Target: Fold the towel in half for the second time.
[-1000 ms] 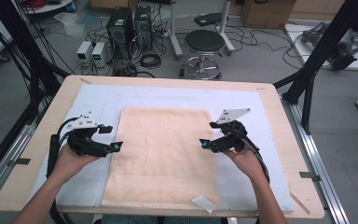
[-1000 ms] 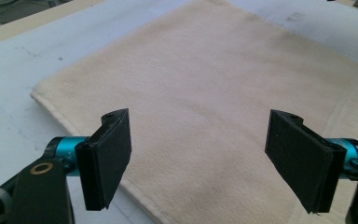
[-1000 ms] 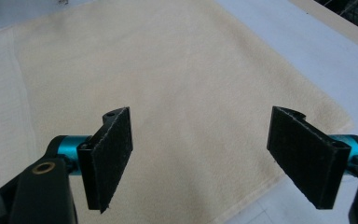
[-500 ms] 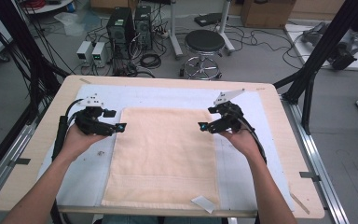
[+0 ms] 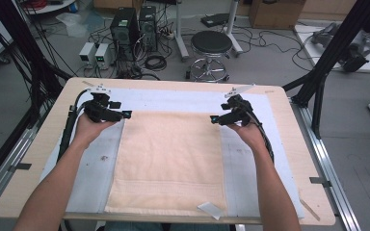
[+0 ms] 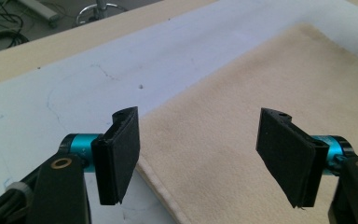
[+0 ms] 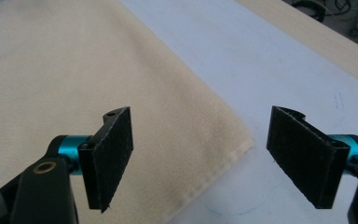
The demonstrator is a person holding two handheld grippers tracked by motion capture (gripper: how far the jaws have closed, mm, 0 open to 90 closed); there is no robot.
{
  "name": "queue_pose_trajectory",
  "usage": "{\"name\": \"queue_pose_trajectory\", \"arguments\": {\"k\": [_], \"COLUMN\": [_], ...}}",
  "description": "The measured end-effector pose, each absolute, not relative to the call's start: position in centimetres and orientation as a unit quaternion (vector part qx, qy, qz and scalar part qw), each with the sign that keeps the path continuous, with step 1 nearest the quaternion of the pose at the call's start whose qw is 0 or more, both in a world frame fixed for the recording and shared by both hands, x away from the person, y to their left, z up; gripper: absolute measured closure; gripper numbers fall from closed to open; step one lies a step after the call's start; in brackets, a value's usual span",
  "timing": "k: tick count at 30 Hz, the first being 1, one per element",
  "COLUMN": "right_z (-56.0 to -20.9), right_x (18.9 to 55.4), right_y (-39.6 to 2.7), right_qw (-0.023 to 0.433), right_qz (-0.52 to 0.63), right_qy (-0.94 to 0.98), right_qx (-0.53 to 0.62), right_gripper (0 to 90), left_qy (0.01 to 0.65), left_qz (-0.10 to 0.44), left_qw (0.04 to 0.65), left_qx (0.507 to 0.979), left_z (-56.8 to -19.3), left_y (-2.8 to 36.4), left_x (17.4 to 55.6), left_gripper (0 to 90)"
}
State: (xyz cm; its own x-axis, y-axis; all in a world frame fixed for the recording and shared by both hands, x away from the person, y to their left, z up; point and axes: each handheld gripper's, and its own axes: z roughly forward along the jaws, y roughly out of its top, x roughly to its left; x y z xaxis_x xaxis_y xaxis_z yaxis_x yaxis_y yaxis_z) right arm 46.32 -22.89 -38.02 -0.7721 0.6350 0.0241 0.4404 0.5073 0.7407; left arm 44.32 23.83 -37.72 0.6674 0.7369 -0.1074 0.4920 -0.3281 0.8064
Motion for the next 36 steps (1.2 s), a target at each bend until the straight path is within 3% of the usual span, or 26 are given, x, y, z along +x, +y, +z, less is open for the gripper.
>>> {"name": "queue_pose_trajectory", "arguments": {"k": [9, 16, 21, 25, 26, 29, 30, 36], "right_z": [-40.4, -42.8, -43.8, -43.7, -43.7, -43.8, -43.7, -42.9], "right_x": [47.7, 48.2, 48.5, 48.2, 48.1, 47.9, 47.8, 47.1], "right_y": [-23.3, -23.3, -23.1, -23.0, -22.9, -23.1, -22.9, -22.5], "right_qw": [0.131, 0.123, 0.111, 0.100, 0.094, 0.070, 0.068, 0.078], "right_qz": [0.365, 0.343, 0.347, 0.356, 0.361, 0.372, 0.373, 0.366], "right_qy": [0.856, 0.859, 0.854, 0.856, 0.855, 0.850, 0.853, 0.864], "right_qx": [0.342, 0.360, 0.372, 0.360, 0.361, 0.366, 0.359, 0.336], "right_gripper": [22.1, 31.4, 36.0, 56.9, 62.0, 76.8, 80.9, 83.8], "left_qy": [0.422, 0.446, 0.451, 0.447, 0.447, 0.455, 0.459, 0.454], "left_qz": [0.132, 0.098, 0.103, 0.119, 0.109, 0.095, 0.087, 0.088], "left_qw": [0.417, 0.406, 0.398, 0.391, 0.399, 0.408, 0.410, 0.426], "left_qx": [0.794, 0.792, 0.792, 0.795, 0.793, 0.786, 0.783, 0.777], "left_z": [-40.9, -43.4, -43.9, -43.9, -44.0, -44.1, -44.2, -43.6], "left_y": [24.0, 23.3, 22.9, 22.6, 22.5, 22.5, 22.6, 22.9], "left_x": [45.8, 46.8, 46.8, 46.5, 46.5, 46.3, 46.3, 45.7], "left_gripper": [30.8, 34.5, 39.2, 51.9, 62.2, 70.8, 78.2, 81.5]}}
